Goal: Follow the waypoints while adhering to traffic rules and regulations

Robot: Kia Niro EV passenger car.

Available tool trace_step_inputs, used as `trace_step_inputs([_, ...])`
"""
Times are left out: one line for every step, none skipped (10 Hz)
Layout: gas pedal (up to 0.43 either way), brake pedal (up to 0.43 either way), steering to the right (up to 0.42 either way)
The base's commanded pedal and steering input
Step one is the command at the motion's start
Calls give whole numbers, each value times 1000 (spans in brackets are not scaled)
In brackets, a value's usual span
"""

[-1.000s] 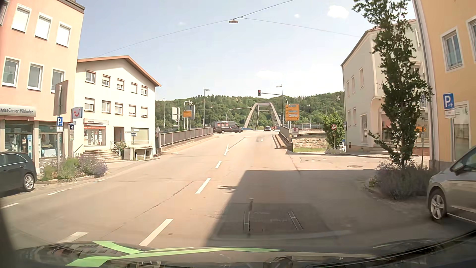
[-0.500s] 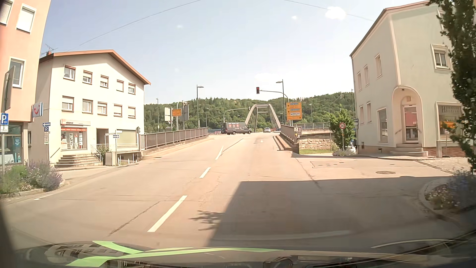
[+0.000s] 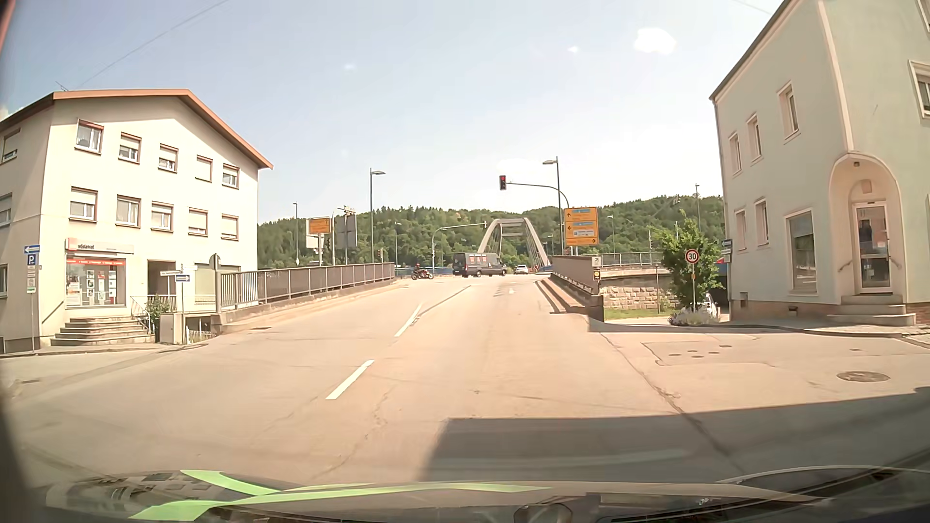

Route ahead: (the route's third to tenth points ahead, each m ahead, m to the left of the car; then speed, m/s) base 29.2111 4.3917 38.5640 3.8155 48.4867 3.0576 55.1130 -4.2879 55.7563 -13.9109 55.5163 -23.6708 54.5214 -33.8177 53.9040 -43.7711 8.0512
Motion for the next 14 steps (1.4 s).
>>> trace_step_inputs([67,0,1])
trace_step_inputs([59,0,2])
trace_step_inputs([0,0,2])
trace_step_inputs([0,0,2])
trace_step_inputs([0,0,3])
trace_step_inputs([0,0,5])
trace_step_inputs([0,0,6])
trace_step_inputs([0,0,6])
trace_step_inputs([0,0,6])
trace_step_inputs([0,0,6])
trace_step_inputs([0,0,6])
trace_step_inputs([0,0,6])
trace_step_inputs([0,18,6])
trace_step_inputs([0,37,6])
